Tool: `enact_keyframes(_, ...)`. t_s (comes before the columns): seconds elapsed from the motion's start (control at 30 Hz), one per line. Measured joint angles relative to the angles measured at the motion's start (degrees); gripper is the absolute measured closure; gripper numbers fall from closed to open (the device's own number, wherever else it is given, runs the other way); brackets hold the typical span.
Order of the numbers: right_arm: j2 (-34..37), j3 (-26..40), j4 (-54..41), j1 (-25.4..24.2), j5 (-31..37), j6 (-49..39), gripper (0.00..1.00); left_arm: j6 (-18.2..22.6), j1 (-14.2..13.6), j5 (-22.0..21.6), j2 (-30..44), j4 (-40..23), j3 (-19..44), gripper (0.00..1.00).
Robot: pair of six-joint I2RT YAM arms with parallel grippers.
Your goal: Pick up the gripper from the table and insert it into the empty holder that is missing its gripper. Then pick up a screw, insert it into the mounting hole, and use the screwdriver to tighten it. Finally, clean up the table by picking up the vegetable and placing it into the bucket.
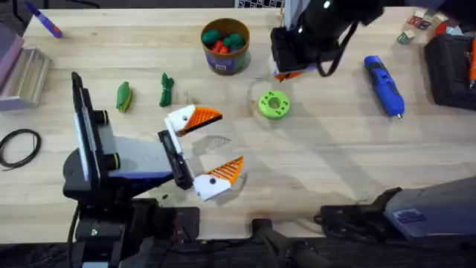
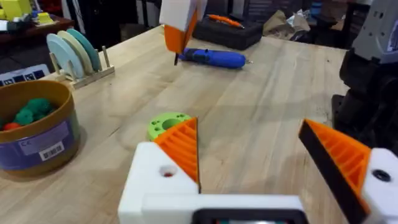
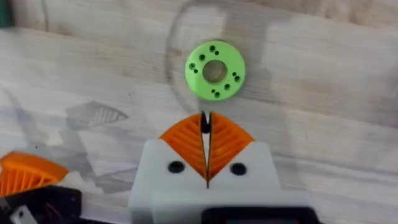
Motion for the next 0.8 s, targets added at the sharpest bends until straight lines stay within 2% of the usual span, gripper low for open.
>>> enact_keyframes(0.37, 0.0, 14.7, -9.2, 1.4, 0.0, -13.1, 0.995, 0.0, 0.0, 0.0, 0.0, 0.0, 0.0, 0.014)
enact_keyframes(0.57, -0.1, 20.3, -10.4, 6.6, 0.0, -19.5, 0.995, 0.0, 0.0, 0.0, 0.0, 0.0, 0.0, 0.014)
enact_keyframes(0.8, -0.1, 21.3, -9.0, 15.5, 0.0, -24.9, 0.995, 0.0, 0.0, 0.0, 0.0, 0.0, 0.0, 0.014)
